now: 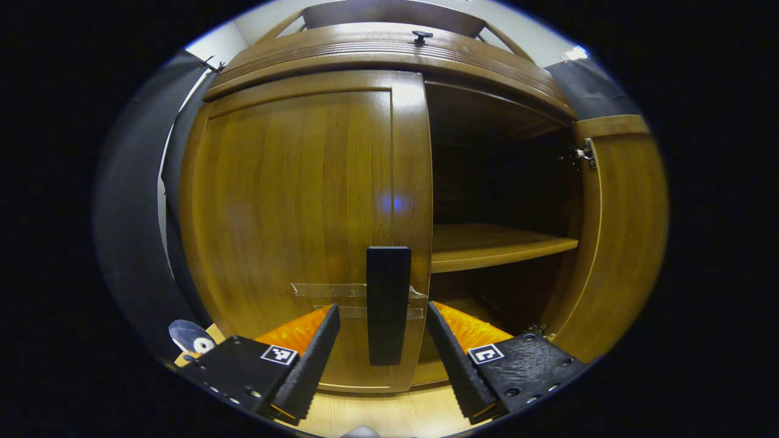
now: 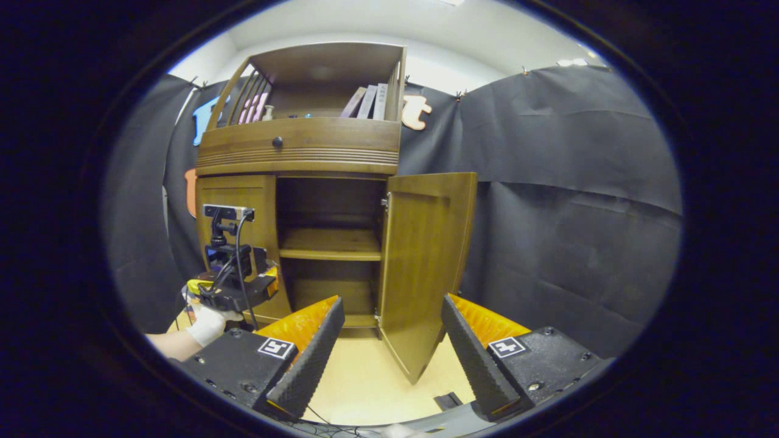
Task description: Open the right door of the double-door shoe cabinet with the right hand, and open the left door with the left hand.
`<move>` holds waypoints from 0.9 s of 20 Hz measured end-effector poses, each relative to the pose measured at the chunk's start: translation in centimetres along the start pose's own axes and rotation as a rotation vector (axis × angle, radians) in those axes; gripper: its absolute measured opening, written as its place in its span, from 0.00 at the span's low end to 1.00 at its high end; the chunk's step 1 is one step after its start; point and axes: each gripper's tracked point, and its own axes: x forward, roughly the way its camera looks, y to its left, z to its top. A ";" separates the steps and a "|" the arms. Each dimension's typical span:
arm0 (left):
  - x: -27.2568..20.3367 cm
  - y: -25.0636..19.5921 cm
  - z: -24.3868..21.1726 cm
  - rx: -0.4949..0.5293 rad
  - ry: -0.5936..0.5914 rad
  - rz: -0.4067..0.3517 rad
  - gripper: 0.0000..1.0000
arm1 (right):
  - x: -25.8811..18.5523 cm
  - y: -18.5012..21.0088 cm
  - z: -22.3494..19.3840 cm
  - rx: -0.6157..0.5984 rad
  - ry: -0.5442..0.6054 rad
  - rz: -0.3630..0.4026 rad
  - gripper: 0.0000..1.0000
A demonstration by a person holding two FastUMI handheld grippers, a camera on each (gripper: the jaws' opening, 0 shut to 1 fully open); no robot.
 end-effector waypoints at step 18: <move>0.0 0.1 -0.5 0.003 -0.004 -0.044 0.12 | -0.1 -0.4 -0.7 0.024 0.022 0.025 1.00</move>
